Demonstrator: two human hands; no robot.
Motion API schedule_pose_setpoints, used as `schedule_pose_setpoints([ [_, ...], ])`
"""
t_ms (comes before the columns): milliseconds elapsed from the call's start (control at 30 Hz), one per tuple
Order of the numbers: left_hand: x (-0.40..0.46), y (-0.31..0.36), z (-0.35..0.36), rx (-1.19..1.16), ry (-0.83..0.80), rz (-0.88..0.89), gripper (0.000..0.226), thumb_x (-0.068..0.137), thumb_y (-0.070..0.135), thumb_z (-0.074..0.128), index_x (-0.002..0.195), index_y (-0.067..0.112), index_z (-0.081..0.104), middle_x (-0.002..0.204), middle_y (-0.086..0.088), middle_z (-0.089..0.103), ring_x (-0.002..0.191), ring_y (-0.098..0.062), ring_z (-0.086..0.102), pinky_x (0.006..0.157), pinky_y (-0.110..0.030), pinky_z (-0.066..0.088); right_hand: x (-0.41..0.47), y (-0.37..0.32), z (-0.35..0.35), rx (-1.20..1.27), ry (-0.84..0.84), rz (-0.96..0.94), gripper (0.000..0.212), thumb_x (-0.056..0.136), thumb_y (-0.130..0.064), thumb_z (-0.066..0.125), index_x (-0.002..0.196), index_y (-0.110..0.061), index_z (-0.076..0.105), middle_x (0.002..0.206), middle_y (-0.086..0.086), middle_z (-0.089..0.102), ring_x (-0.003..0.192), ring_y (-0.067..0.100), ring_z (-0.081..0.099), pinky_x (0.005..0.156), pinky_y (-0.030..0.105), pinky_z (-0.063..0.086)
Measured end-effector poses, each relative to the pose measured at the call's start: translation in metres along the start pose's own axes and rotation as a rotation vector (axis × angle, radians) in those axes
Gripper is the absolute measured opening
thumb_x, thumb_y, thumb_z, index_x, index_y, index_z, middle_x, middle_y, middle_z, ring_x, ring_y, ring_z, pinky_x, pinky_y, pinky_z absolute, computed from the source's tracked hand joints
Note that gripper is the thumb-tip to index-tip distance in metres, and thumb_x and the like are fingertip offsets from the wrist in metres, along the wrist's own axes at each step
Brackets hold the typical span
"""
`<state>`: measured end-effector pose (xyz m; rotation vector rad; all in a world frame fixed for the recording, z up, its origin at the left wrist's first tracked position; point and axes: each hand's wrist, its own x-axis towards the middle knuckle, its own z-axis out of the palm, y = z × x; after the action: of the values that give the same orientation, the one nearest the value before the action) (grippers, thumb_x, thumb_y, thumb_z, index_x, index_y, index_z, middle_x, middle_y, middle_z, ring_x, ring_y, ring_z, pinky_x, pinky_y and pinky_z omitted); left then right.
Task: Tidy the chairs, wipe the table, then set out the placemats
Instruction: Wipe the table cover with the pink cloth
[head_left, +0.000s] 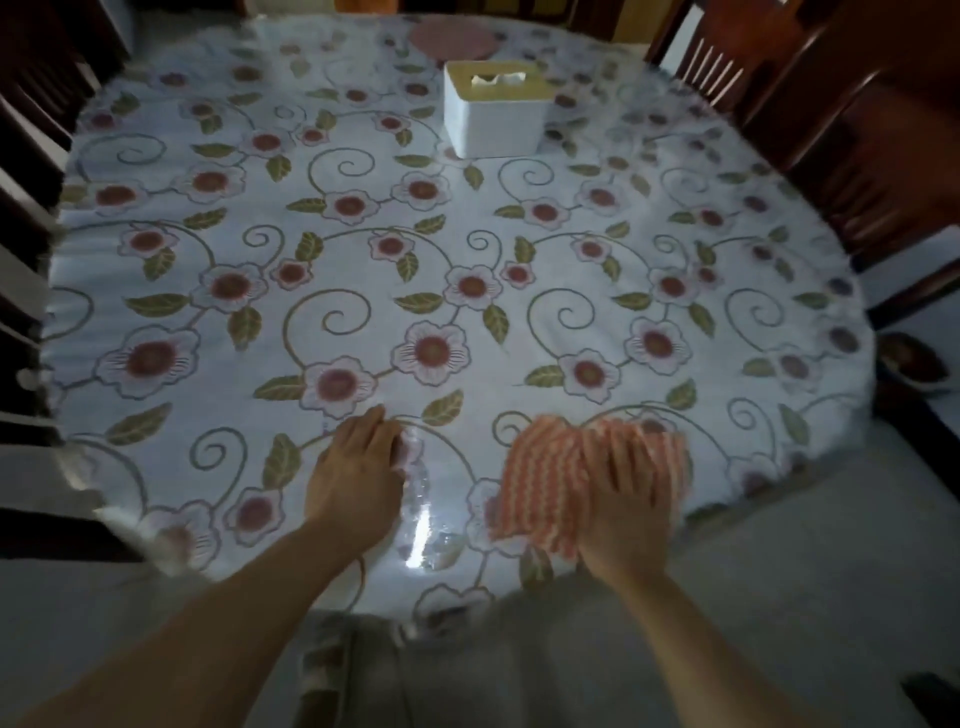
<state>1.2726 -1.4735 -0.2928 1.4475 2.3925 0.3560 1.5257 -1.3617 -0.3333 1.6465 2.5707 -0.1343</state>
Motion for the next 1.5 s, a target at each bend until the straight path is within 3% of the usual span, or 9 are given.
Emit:
schedule_pose_setpoints([
  [200, 0.010, 0.030, 0.009, 0.063, -0.013, -0.030, 0.048, 0.089, 0.023, 0.052, 0.133, 0.009, 0.041, 0.150, -0.008, 0.030, 0.134, -0.026, 0.028, 0.106, -0.041, 0.037, 0.009, 0.005, -0.015, 0.128, 0.013, 0.269, 0.089, 0.079, -0.059, 0.025, 0.150, -0.006, 0.016, 0.152, 0.030, 0.020, 0.139, 0.050, 0.016, 0.110, 0.064, 0.011],
  [300, 0.032, 0.044, 0.010, 0.081, -0.027, -0.010, 0.041, 0.089, 0.019, 0.050, 0.128, 0.010, 0.044, 0.148, -0.008, 0.030, 0.131, -0.027, 0.029, 0.102, -0.043, 0.040, 0.004, -0.048, -0.012, 0.116, 0.002, -0.077, 0.068, 0.090, -0.041, 0.018, 0.150, -0.012, 0.007, 0.153, 0.024, 0.021, 0.141, 0.043, 0.014, 0.111, 0.063, 0.014],
  [500, 0.109, 0.072, 0.011, 0.053, -0.010, 0.052, 0.035, 0.085, 0.009, 0.048, 0.120, 0.010, 0.048, 0.143, -0.008, 0.037, 0.129, -0.027, 0.032, 0.100, -0.045, 0.039, 0.045, -0.062, -0.015, 0.065, -0.031, -0.537, 0.063, 0.092, -0.060, 0.027, 0.145, -0.028, 0.033, 0.155, 0.004, 0.027, 0.143, 0.026, 0.021, 0.118, 0.044, 0.003],
  [667, 0.169, 0.078, 0.009, 0.059, -0.003, 0.087, 0.043, 0.083, 0.010, 0.049, 0.125, 0.014, 0.044, 0.147, -0.005, 0.034, 0.129, -0.026, 0.030, 0.101, -0.045, 0.039, 0.162, -0.001, -0.026, 0.011, 0.003, -0.191, 0.065, 0.097, -0.055, 0.017, 0.152, -0.025, -0.002, 0.158, 0.006, -0.010, 0.145, 0.030, -0.012, 0.113, 0.046, -0.012],
  [800, 0.209, 0.071, 0.001, 0.000, 0.031, 0.079, 0.055, 0.083, 0.010, 0.055, 0.136, 0.016, 0.041, 0.145, -0.001, 0.037, 0.129, -0.024, 0.031, 0.106, -0.044, 0.037, 0.234, 0.014, -0.030, 0.041, 0.070, 0.212, 0.072, 0.091, -0.055, 0.016, 0.151, -0.014, 0.015, 0.156, 0.022, 0.013, 0.143, 0.042, 0.009, 0.115, 0.057, 0.011],
  [967, 0.254, 0.063, -0.008, 0.007, 0.044, 0.011, 0.042, 0.086, 0.015, 0.051, 0.127, 0.012, 0.050, 0.148, -0.006, 0.037, 0.132, -0.028, 0.030, 0.105, -0.049, 0.036, 0.229, -0.069, -0.033, 0.025, 0.070, -0.395, 0.055, 0.101, -0.040, 0.016, 0.147, -0.011, 0.025, 0.152, 0.020, 0.028, 0.144, 0.034, 0.008, 0.117, 0.052, 0.005],
  [1100, 0.284, 0.071, -0.014, 0.034, 0.046, -0.034, 0.048, 0.083, 0.007, 0.047, 0.130, 0.012, 0.046, 0.151, -0.004, 0.033, 0.136, -0.027, 0.026, 0.103, -0.048, 0.035, 0.244, -0.066, -0.044, 0.119, -0.014, -0.534, 0.058, 0.097, -0.049, 0.021, 0.151, -0.028, 0.016, 0.159, 0.001, 0.011, 0.147, 0.024, 0.004, 0.116, 0.044, -0.007],
  [1300, 0.333, 0.086, -0.011, -0.010, 0.116, -0.109, 0.042, 0.087, 0.013, 0.049, 0.129, 0.012, 0.047, 0.148, -0.005, 0.037, 0.131, -0.028, 0.031, 0.105, -0.047, 0.029, 0.376, -0.020, -0.041, 0.078, 0.094, -0.231, 0.066, 0.094, -0.053, 0.019, 0.149, -0.019, 0.024, 0.156, 0.011, 0.021, 0.145, 0.033, 0.015, 0.116, 0.050, 0.013],
  [1500, 0.368, 0.100, -0.007, -0.167, 0.219, -0.292, 0.048, 0.083, 0.032, 0.036, 0.126, 0.013, 0.046, 0.134, -0.005, 0.048, 0.124, -0.026, 0.036, 0.100, -0.045, 0.034, 0.472, -0.060, -0.057, 0.108, -0.014, -0.121, 0.064, 0.097, -0.052, 0.014, 0.152, -0.023, 0.000, 0.159, 0.013, -0.009, 0.145, 0.035, -0.007, 0.117, 0.055, -0.002],
])
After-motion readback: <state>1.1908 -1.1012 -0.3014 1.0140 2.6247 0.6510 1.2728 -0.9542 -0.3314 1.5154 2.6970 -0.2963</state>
